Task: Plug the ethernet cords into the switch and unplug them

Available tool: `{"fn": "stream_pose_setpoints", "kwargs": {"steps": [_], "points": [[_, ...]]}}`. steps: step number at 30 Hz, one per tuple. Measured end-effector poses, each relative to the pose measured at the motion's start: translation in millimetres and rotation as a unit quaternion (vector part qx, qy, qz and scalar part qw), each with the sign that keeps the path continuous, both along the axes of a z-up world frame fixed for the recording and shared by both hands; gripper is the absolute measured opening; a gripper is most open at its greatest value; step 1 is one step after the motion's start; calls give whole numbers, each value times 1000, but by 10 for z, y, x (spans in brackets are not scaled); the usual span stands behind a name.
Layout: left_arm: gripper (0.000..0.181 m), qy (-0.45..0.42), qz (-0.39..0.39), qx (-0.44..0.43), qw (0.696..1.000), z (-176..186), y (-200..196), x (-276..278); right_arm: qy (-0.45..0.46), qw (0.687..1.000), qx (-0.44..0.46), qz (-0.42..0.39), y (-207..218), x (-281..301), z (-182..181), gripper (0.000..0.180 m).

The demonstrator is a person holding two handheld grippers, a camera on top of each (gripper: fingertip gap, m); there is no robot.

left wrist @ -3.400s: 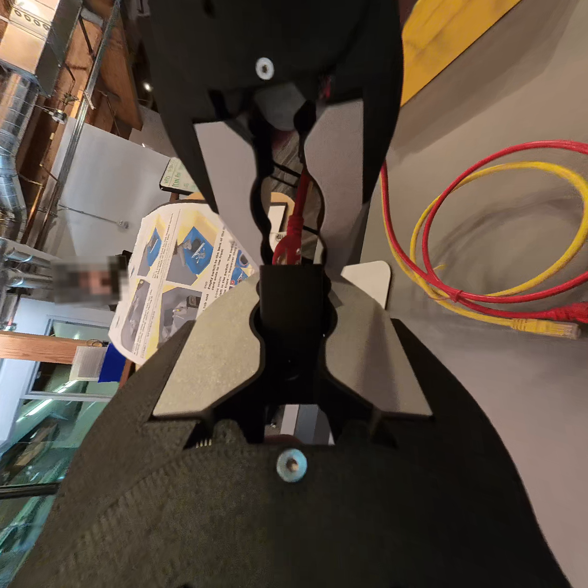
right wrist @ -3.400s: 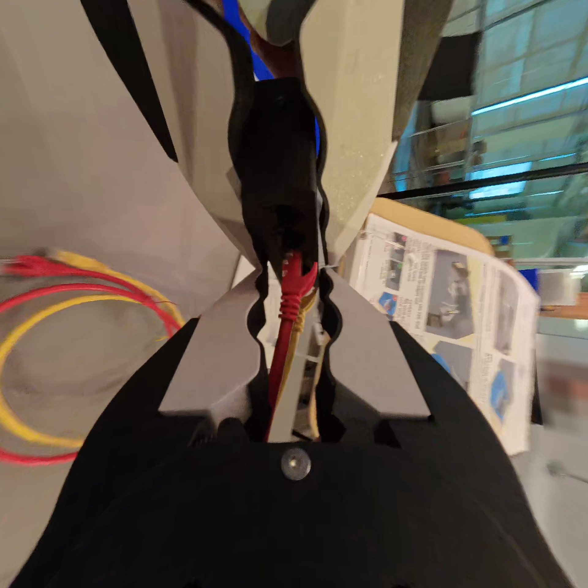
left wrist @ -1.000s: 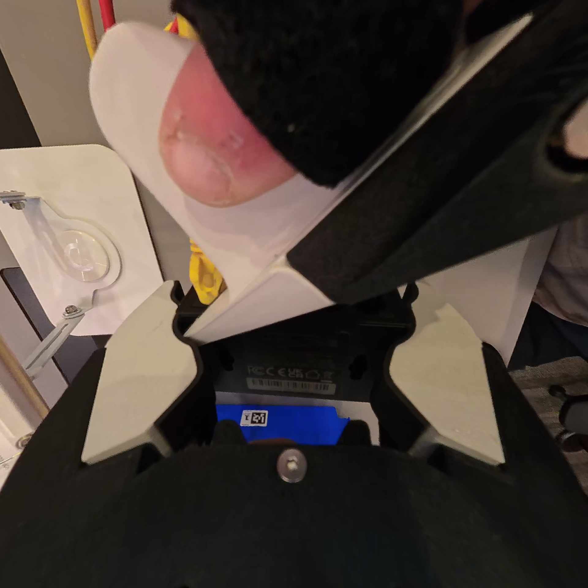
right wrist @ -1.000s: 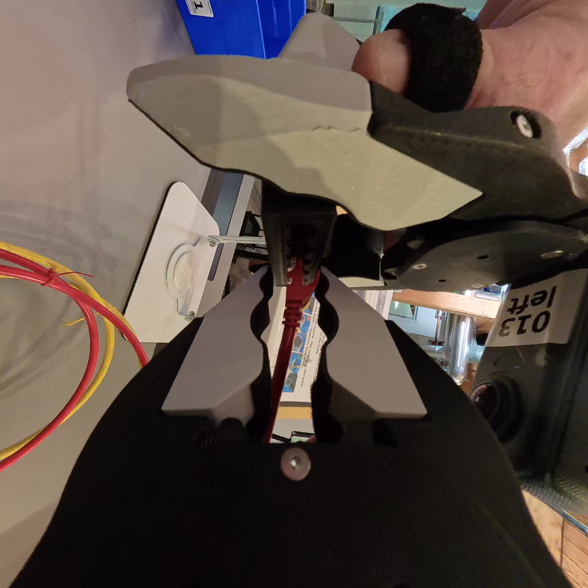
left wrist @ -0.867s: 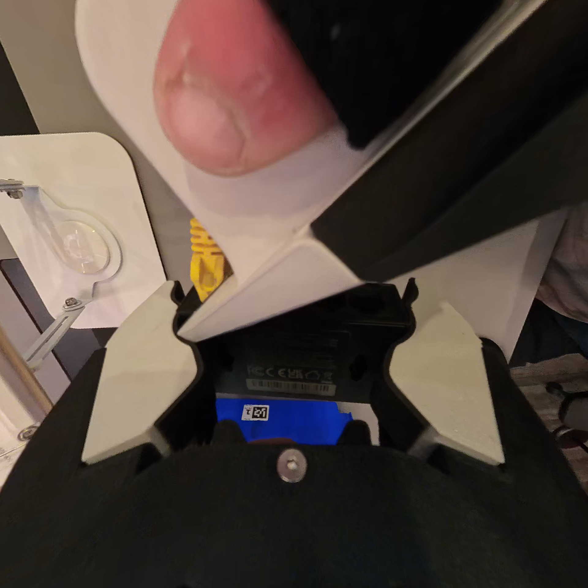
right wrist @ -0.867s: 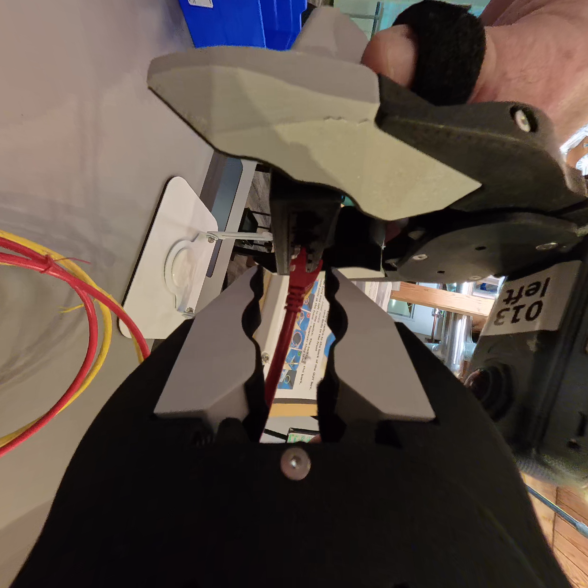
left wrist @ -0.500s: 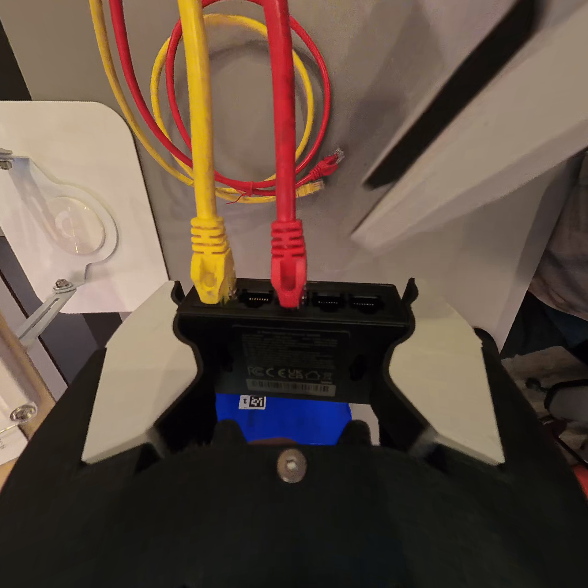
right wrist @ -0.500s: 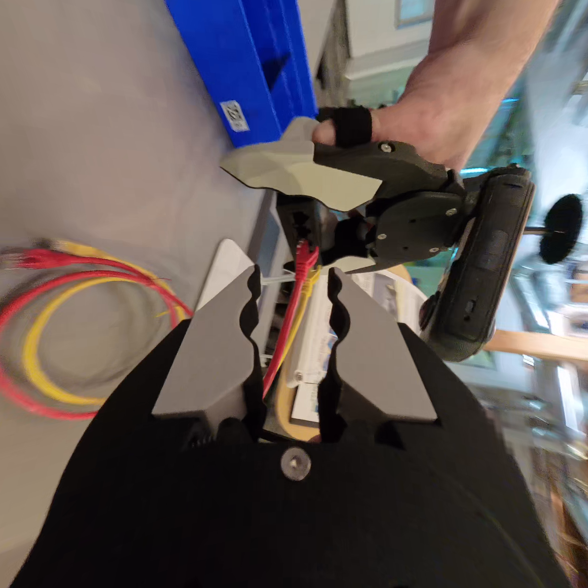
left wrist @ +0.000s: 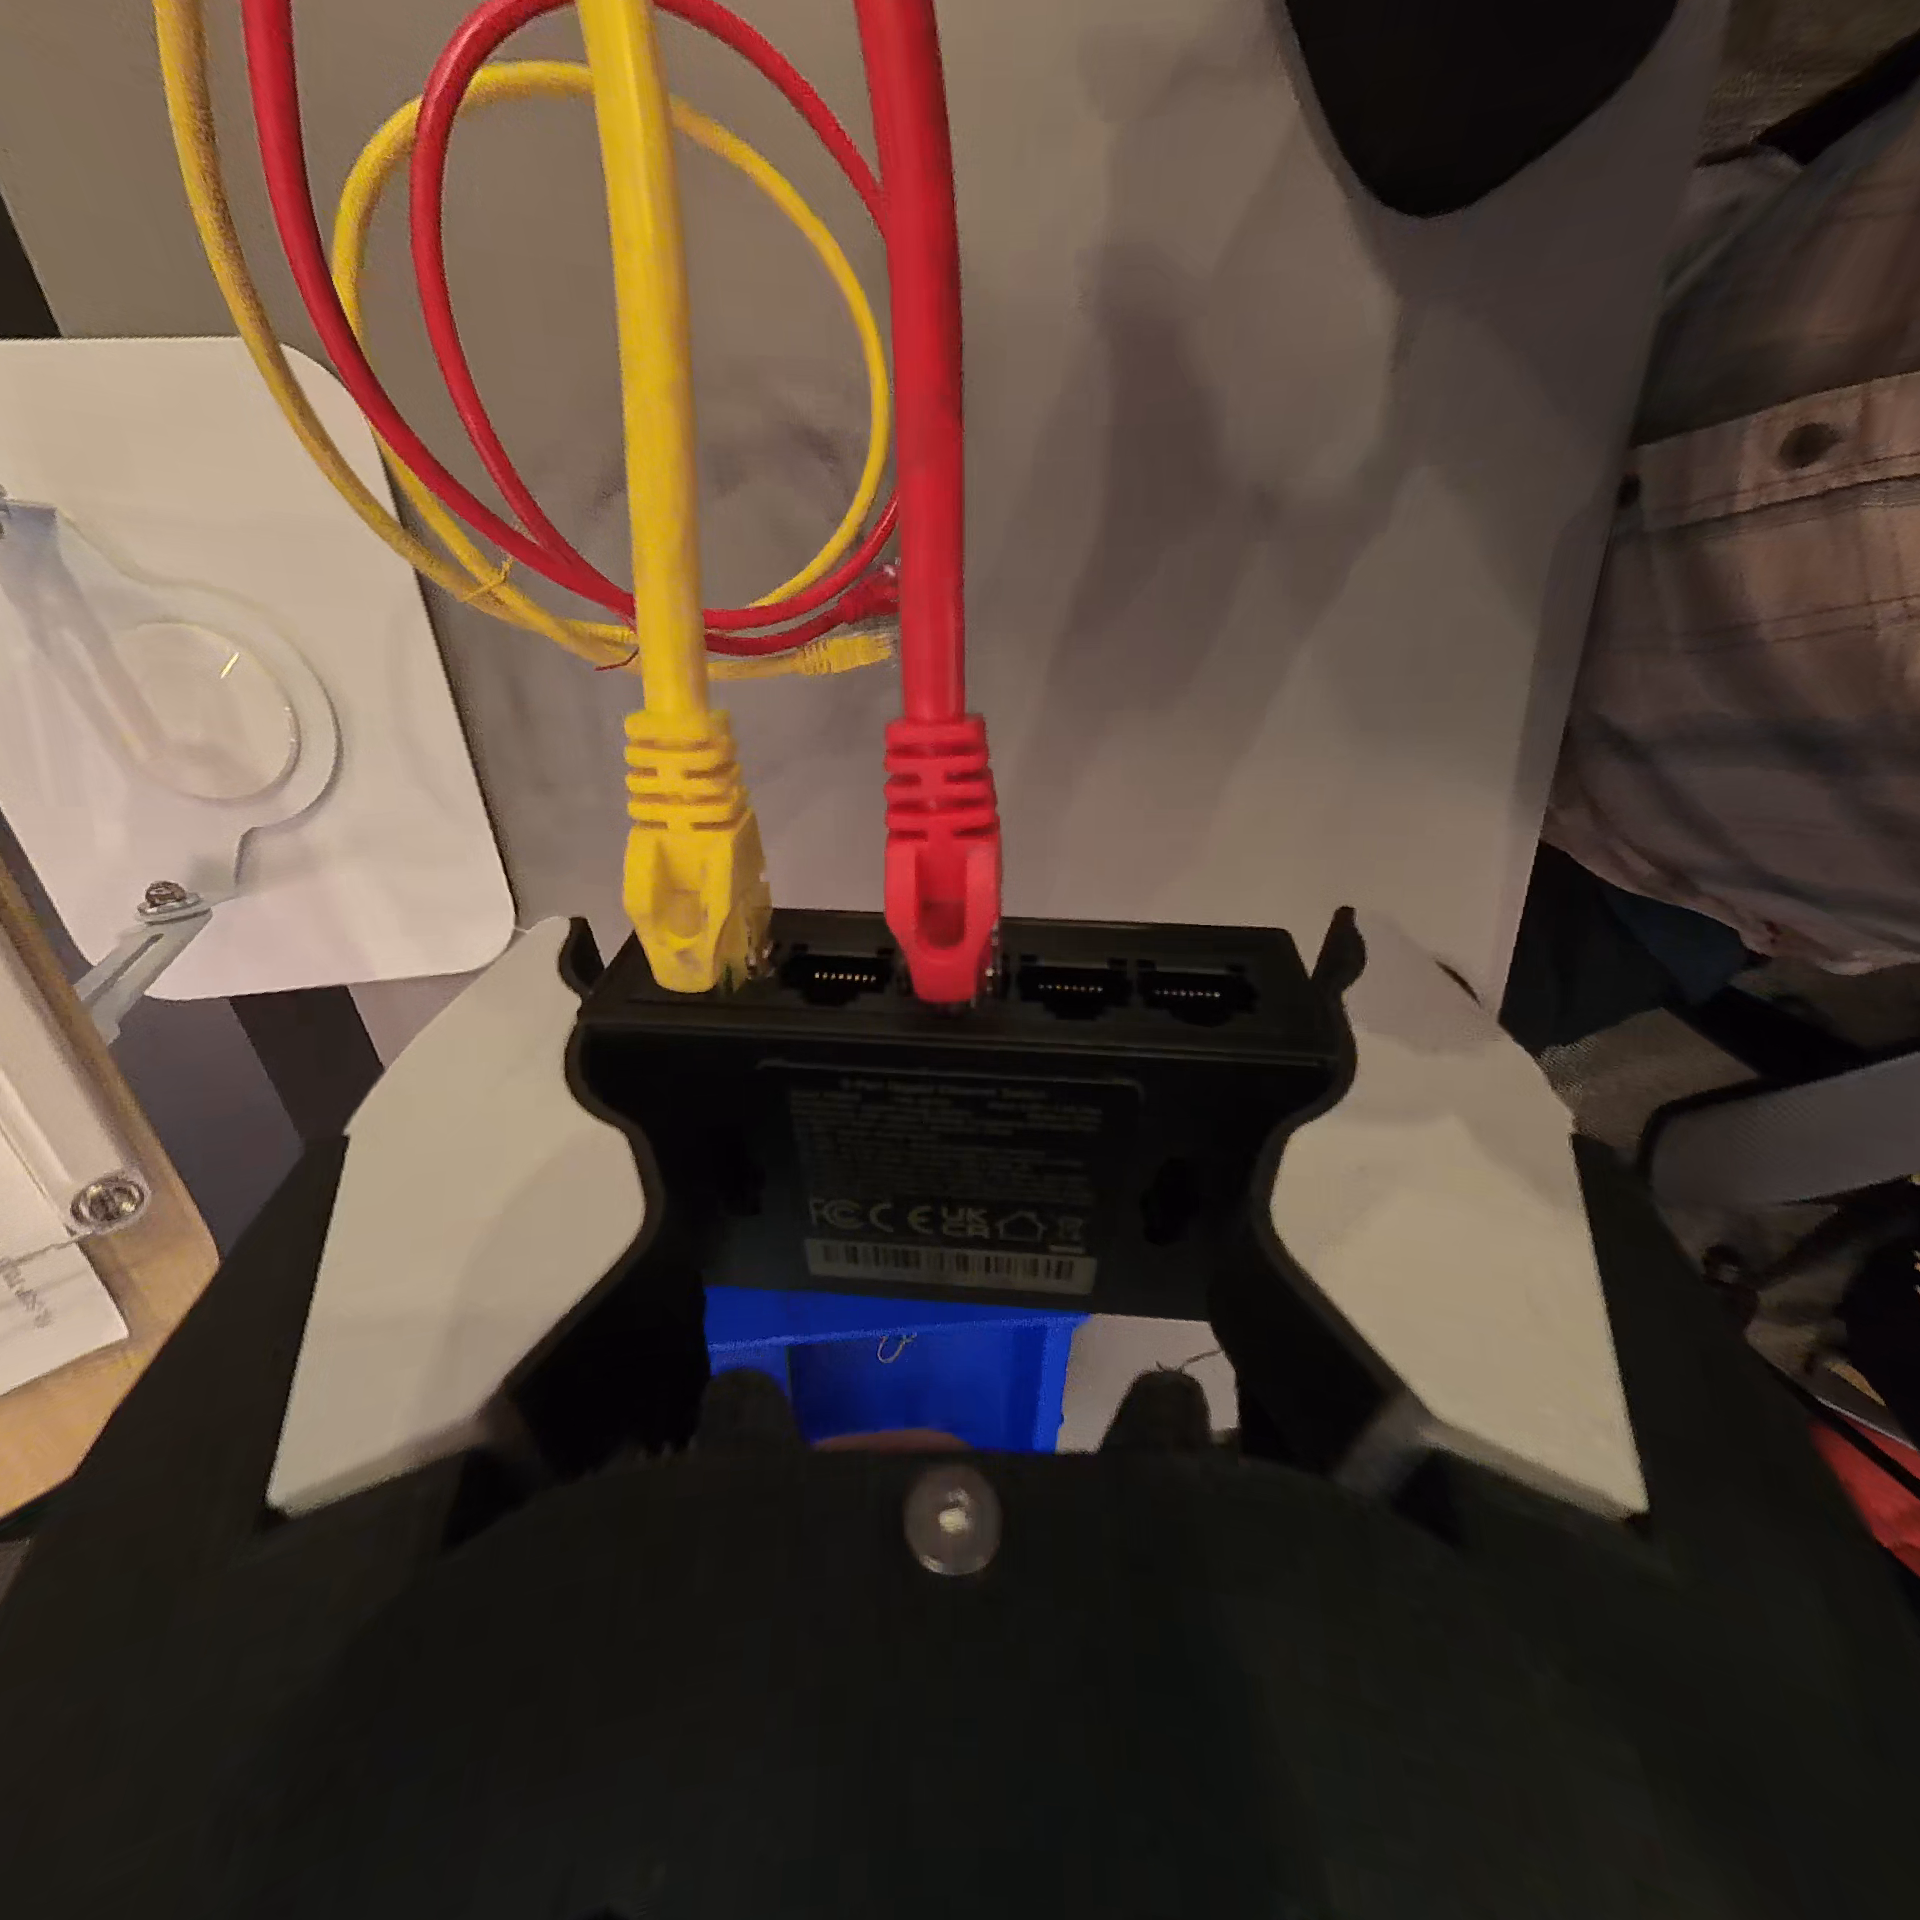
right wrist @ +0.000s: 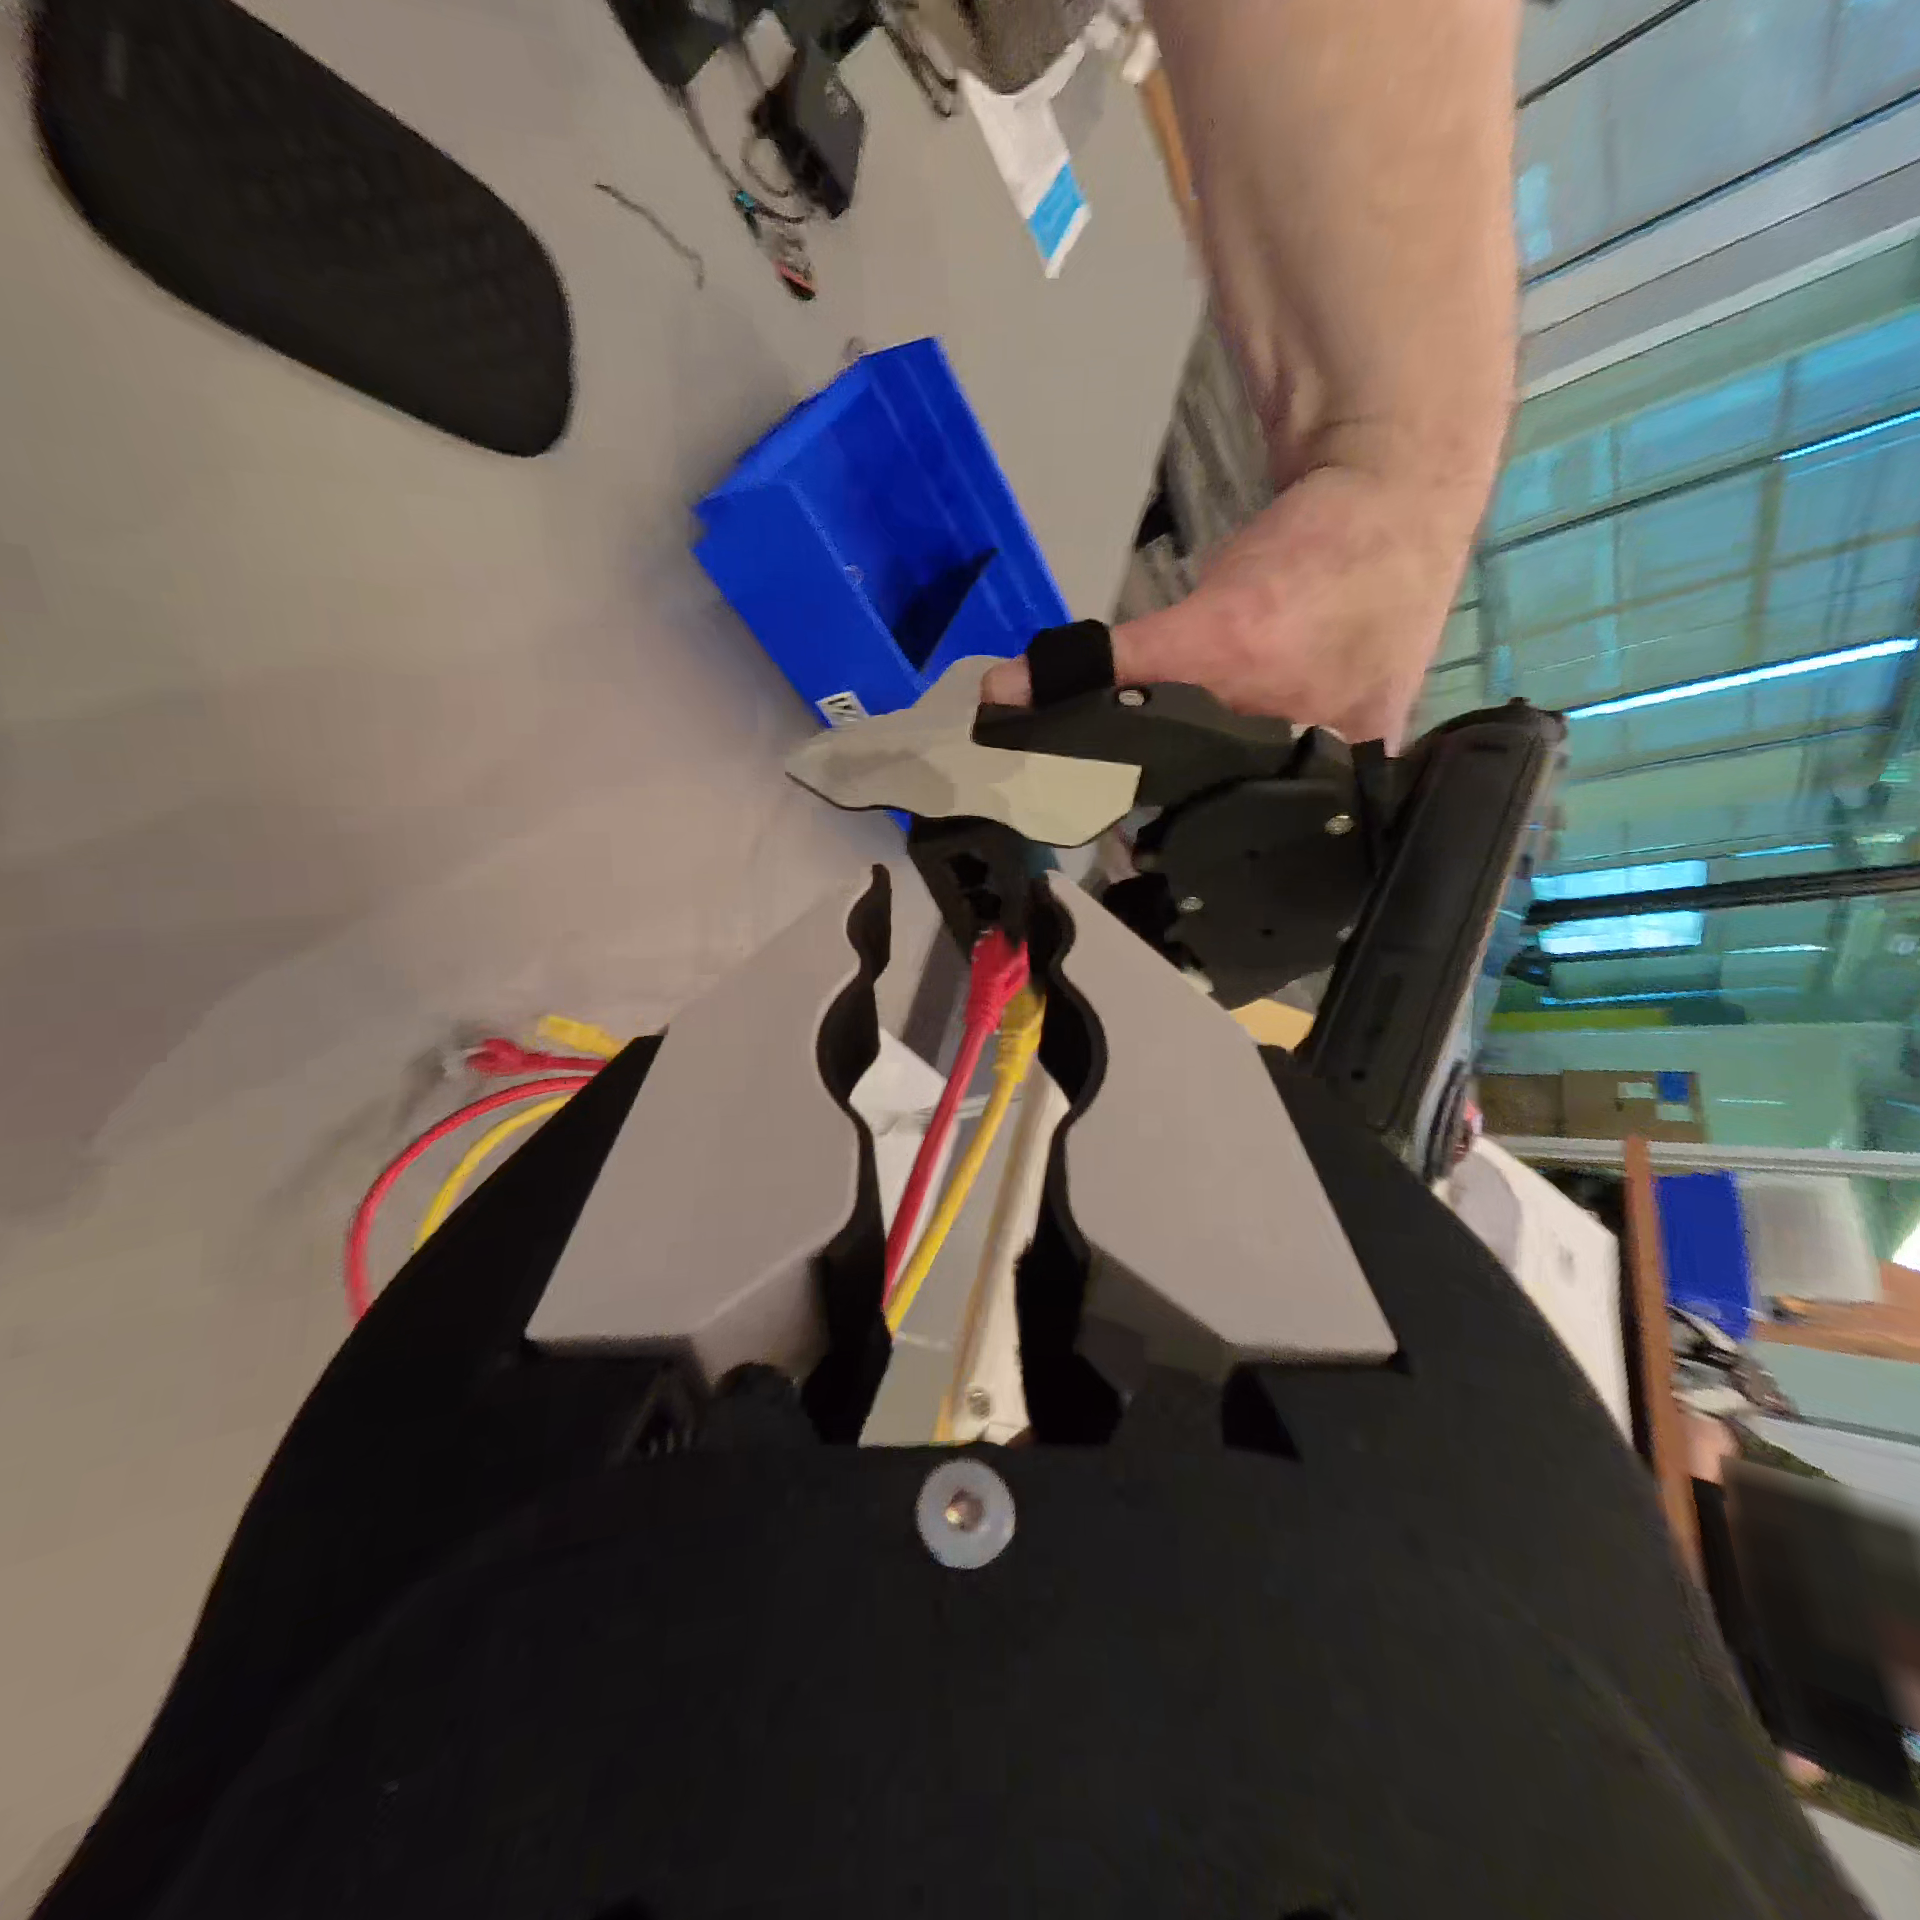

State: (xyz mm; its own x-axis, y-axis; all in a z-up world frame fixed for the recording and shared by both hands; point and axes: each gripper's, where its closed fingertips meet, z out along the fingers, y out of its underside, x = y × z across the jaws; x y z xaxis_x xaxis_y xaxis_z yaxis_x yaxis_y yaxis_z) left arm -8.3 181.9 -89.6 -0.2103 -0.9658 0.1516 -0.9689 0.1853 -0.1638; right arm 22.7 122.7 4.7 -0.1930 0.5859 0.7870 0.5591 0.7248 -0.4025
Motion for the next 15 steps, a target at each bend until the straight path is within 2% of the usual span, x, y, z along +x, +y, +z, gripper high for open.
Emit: {"fn": "stream_pose_setpoints", "kwargs": {"steps": [5, 8, 12, 15], "points": [[126, 17, -5, 4, 1000, 127, -31, -111, 78, 993, 78, -41, 201, -56, 43, 26], [126, 26, -7, 4, 1000, 160, -43, -140, 119, 987, 100, -35, 247, -70, 2, 28], [126, 39, -10, 1, 999, 178, -63, -144, 113, 988, 98, -35, 297, -107, -42, 39], [126, 44, -5, 2, 999, 191, -63, -142, 100, 988, 110, -53, 381, -90, -83, 33]]}}
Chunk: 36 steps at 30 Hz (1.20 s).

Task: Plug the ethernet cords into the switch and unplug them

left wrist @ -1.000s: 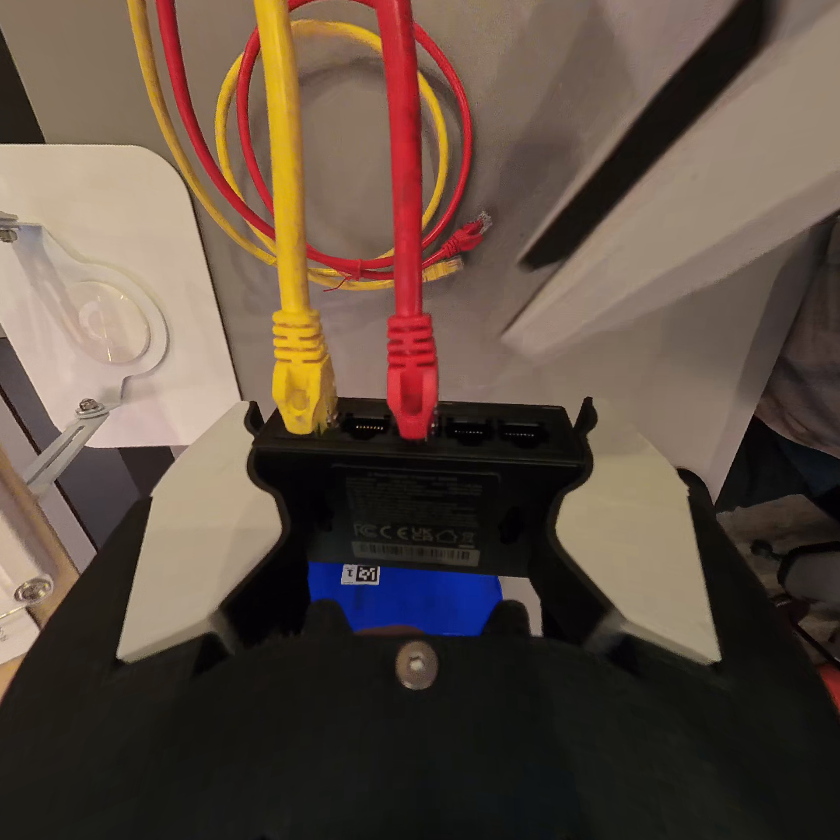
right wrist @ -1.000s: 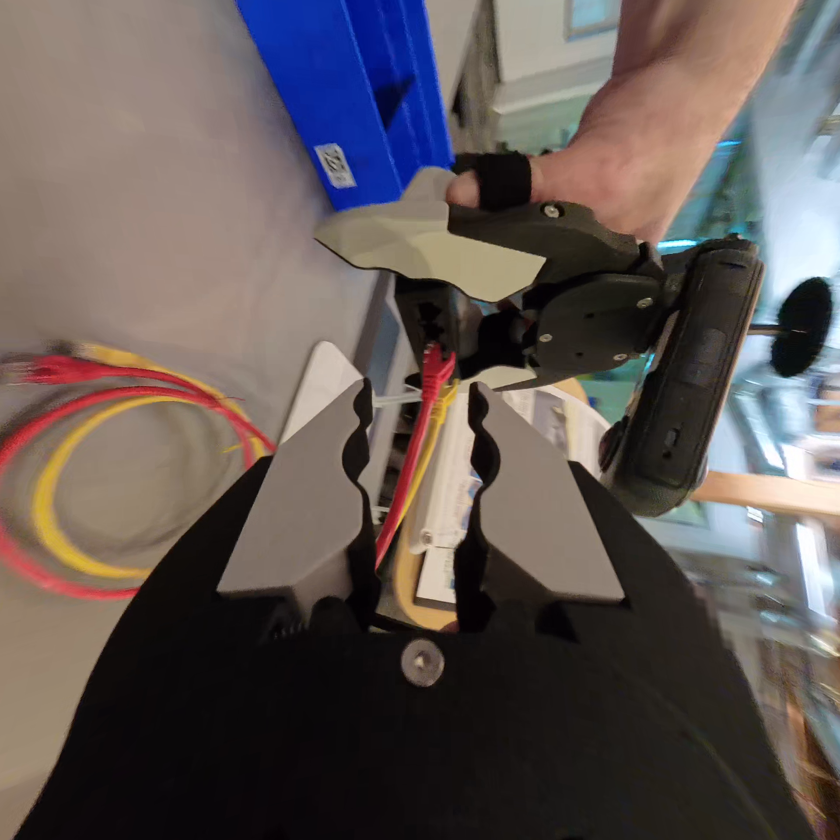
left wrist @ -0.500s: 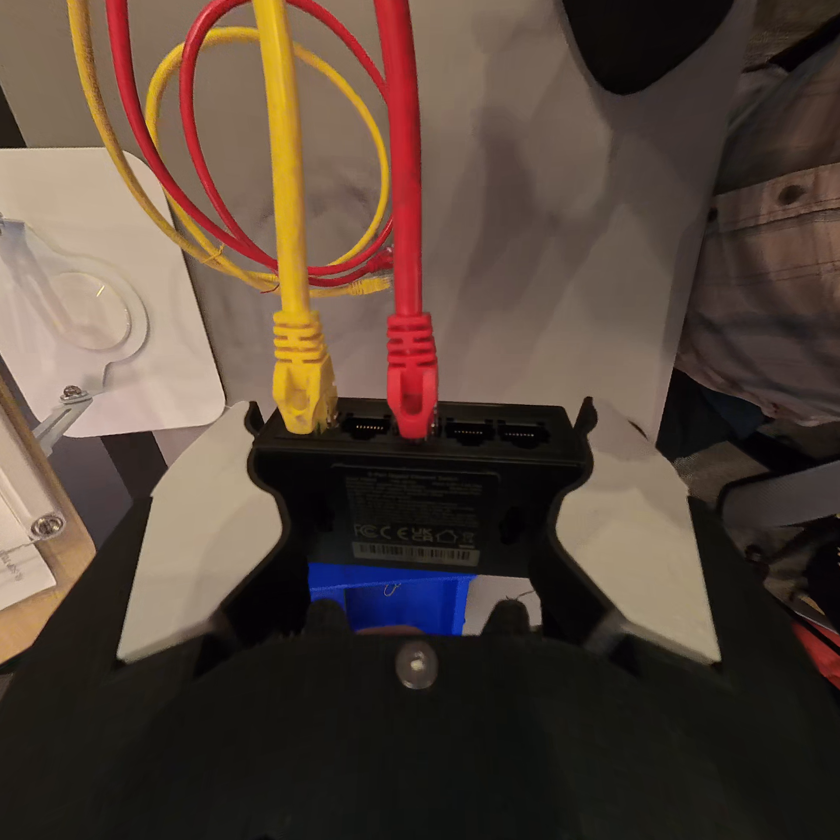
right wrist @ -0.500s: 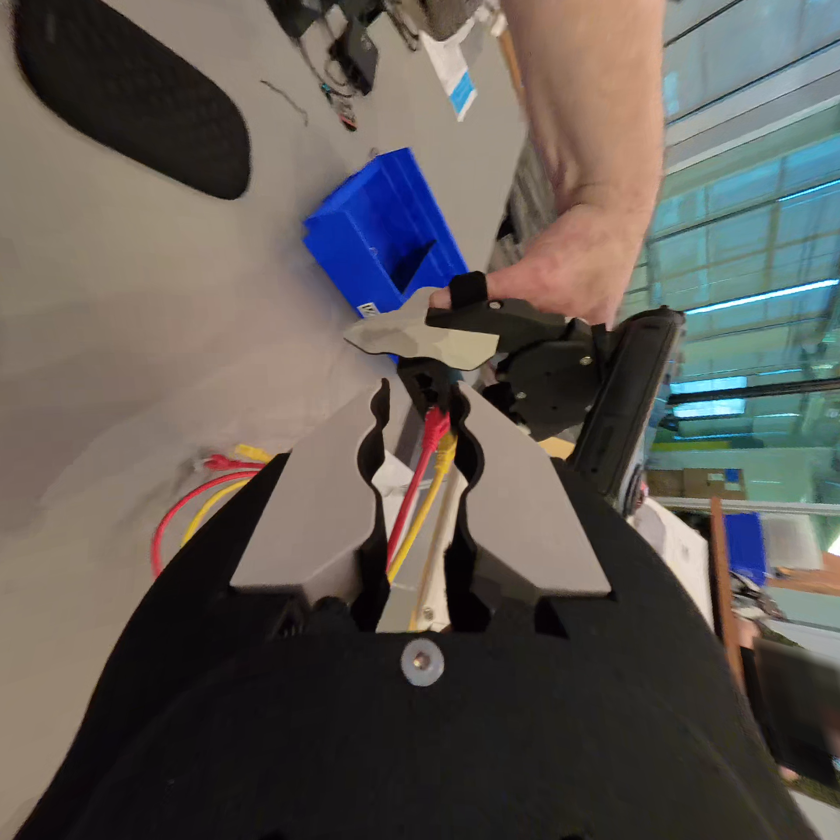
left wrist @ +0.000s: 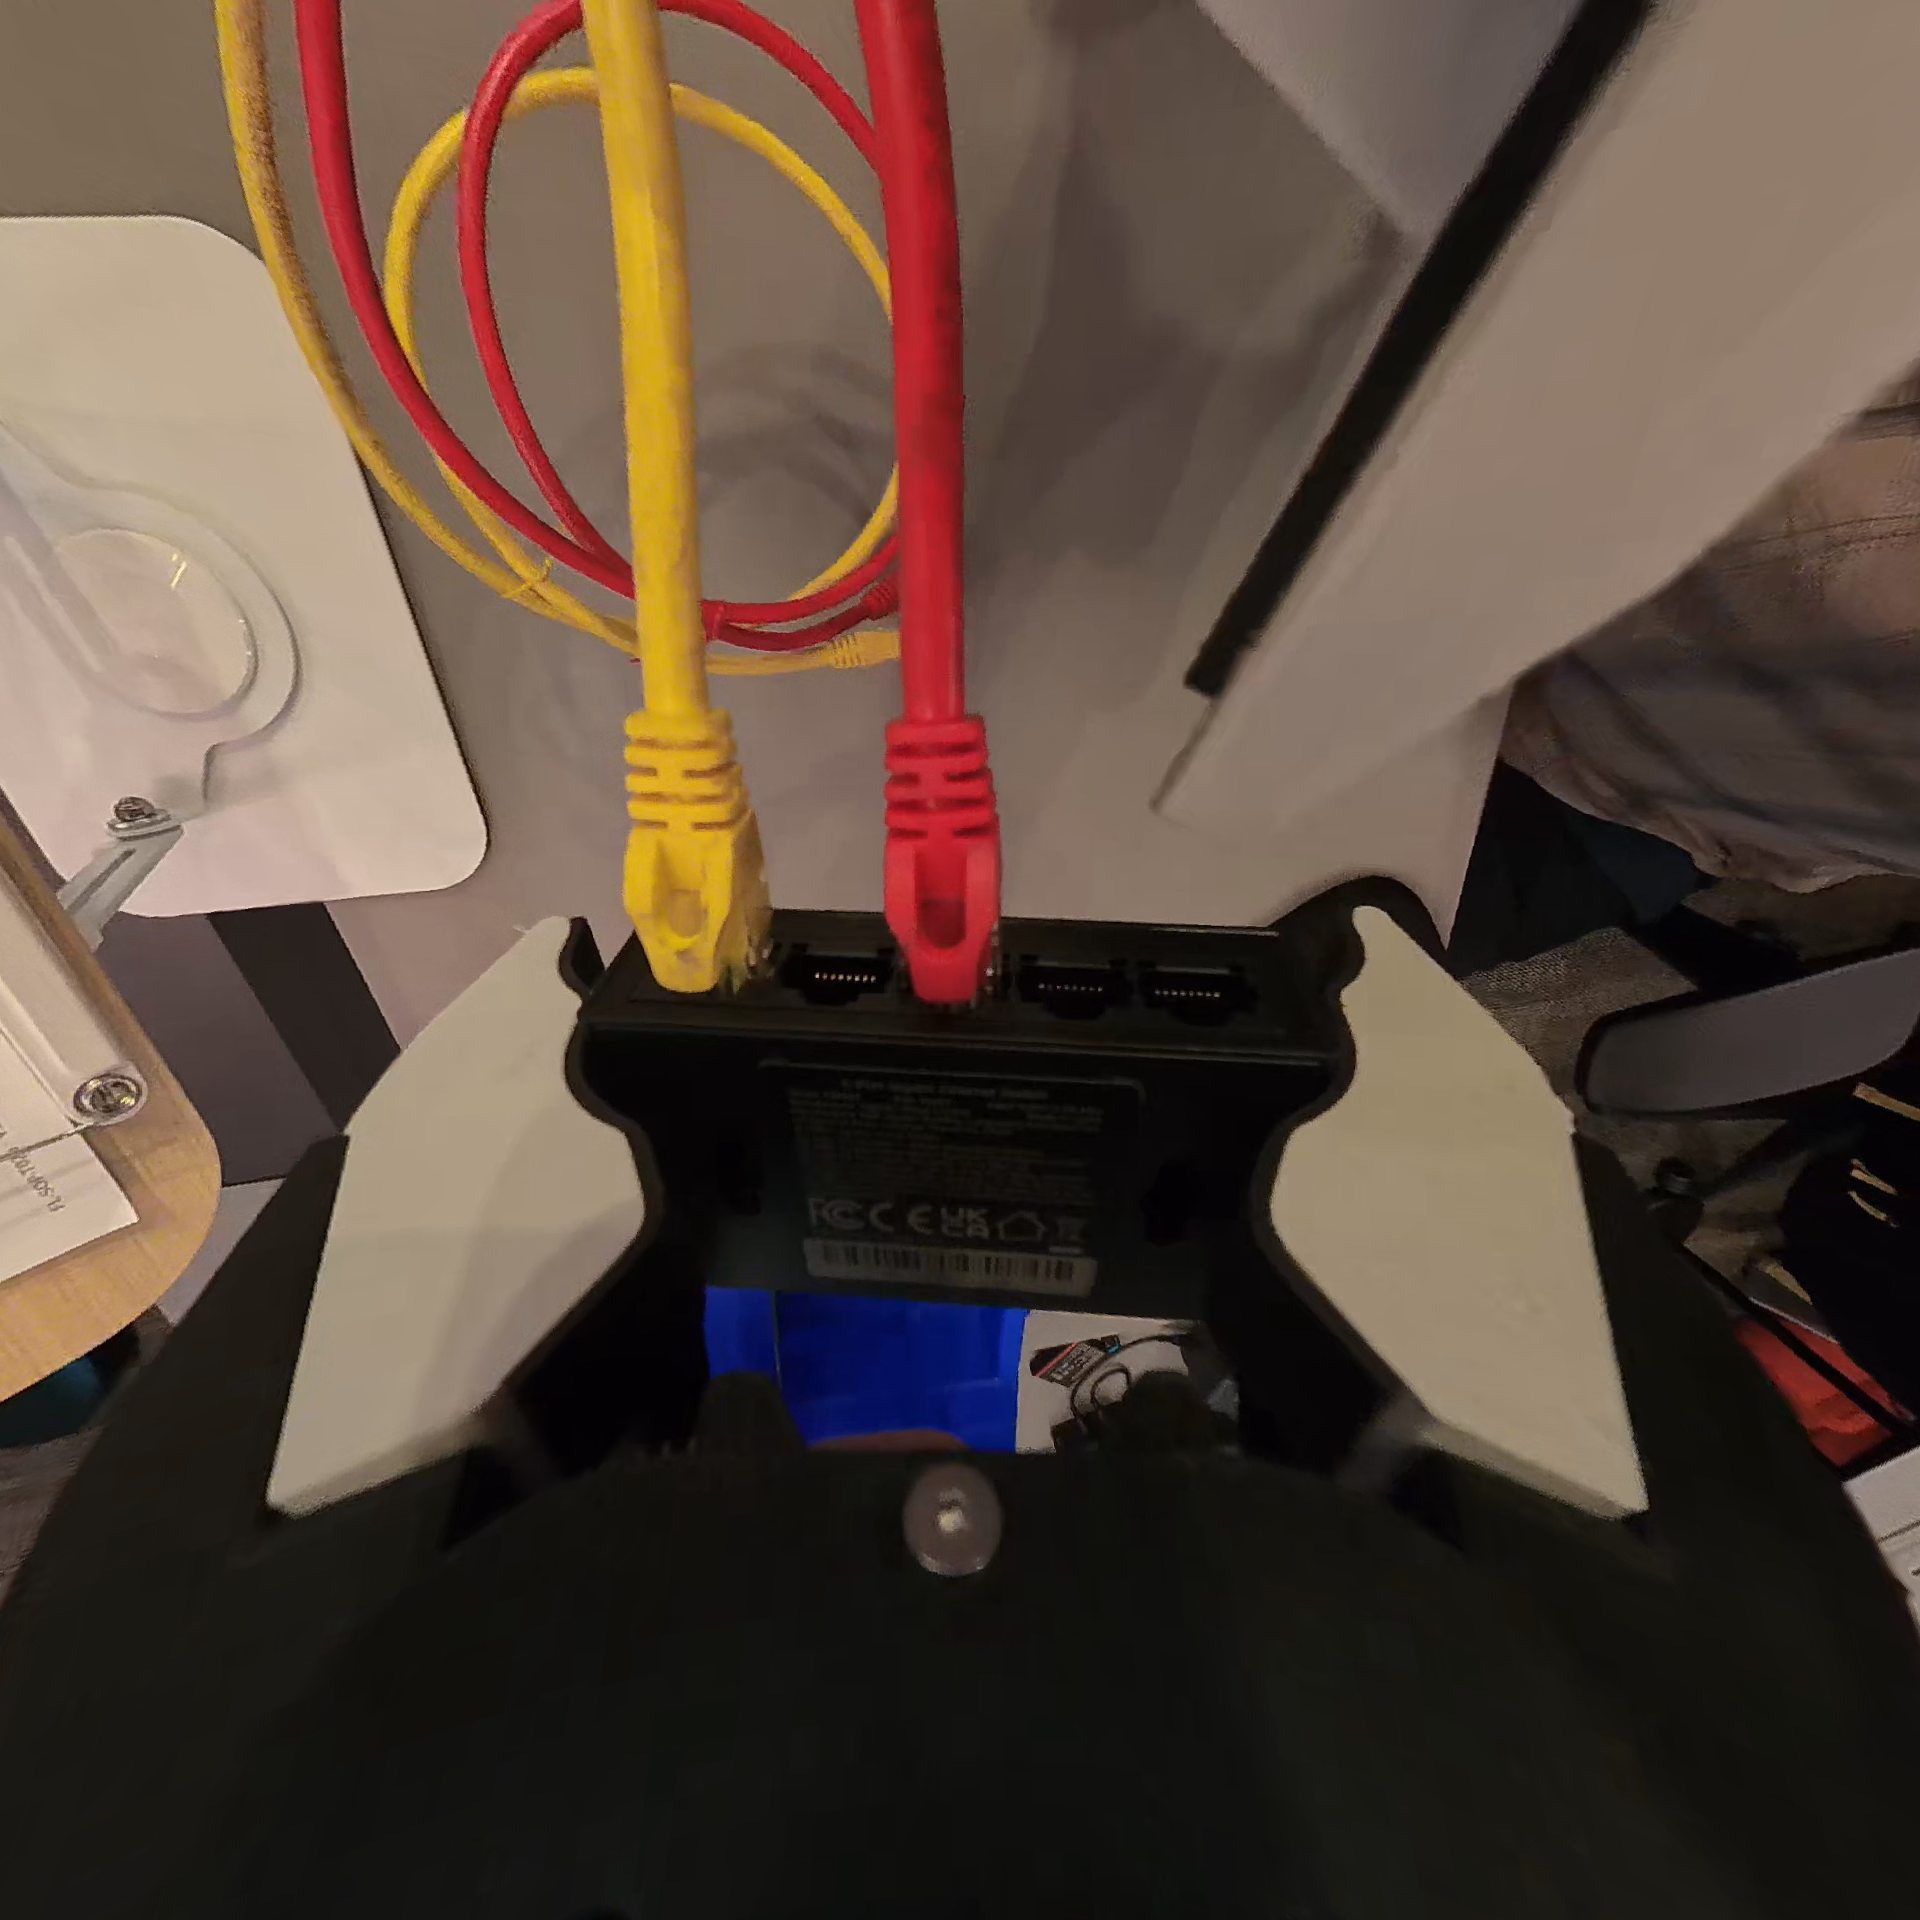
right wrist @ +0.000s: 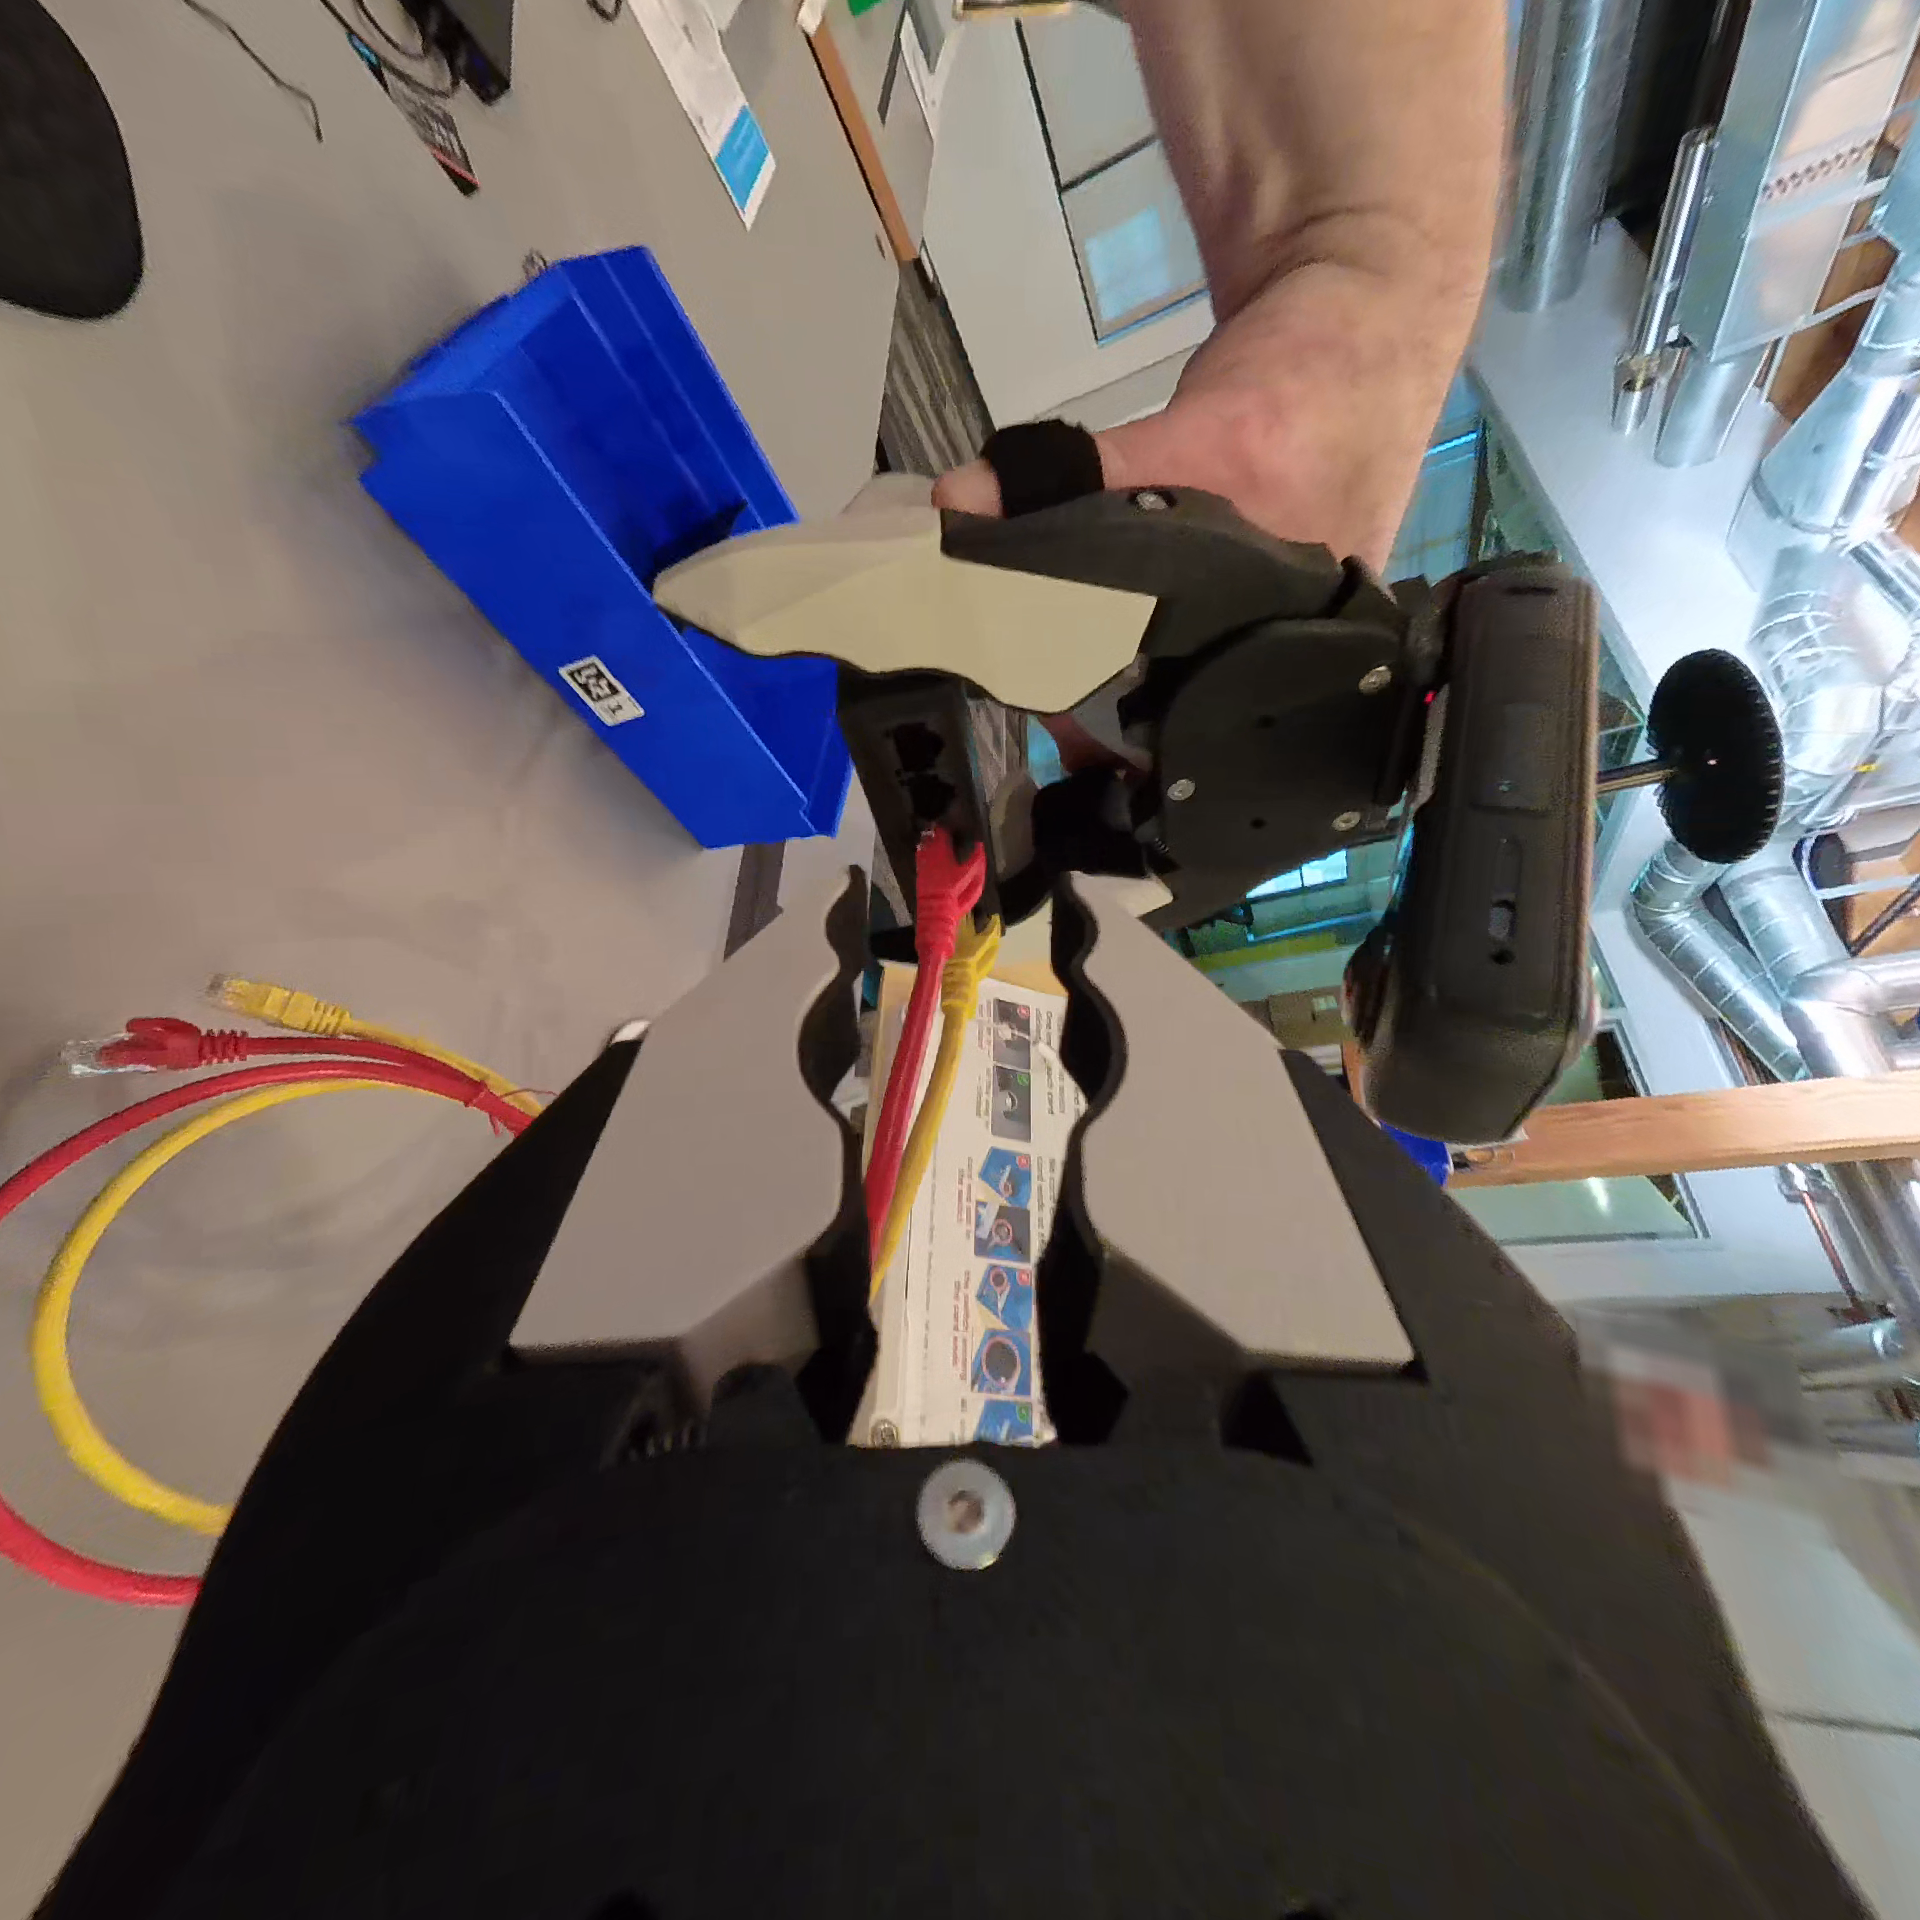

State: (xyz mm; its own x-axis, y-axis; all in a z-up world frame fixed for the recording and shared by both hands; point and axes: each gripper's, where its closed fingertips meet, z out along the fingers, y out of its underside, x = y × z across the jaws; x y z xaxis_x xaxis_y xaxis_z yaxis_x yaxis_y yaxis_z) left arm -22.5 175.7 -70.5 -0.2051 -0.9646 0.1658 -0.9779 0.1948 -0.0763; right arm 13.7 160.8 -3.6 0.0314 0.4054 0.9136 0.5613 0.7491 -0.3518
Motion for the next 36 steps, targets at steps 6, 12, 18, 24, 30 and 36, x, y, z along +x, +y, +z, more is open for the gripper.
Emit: {"fn": "stream_pose_setpoints", "kwargs": {"steps": [6, 12, 18, 24, 30, 36], "points": [[126, 13, 16, 0, 1000, 62, -29, 26, -16, 1000, 13, -15, 61, -34, -59, 26], [126, 38, 12, -2, 999, 94, -113, 22, -6, 999, 34, -25, 145, -89, -55, 16], [126, 45, 17, -1, 999, 109, -137, 35, 3, 1000, 26, -16, 127, -112, -42, 16], [126, 53, 23, -2, 998, 97, -143, 43, 1, 999, 33, -19, 140, -120, -47, 14], [126, 62, 22, -5, 998, 108, -154, 47, -7, 999, 45, -28, 134, -105, -39, 13], [126, 61, 20, -2, 998, 134, -144, 75, 2, 999, 37, -14, 106, -92, -19, 21]]}}
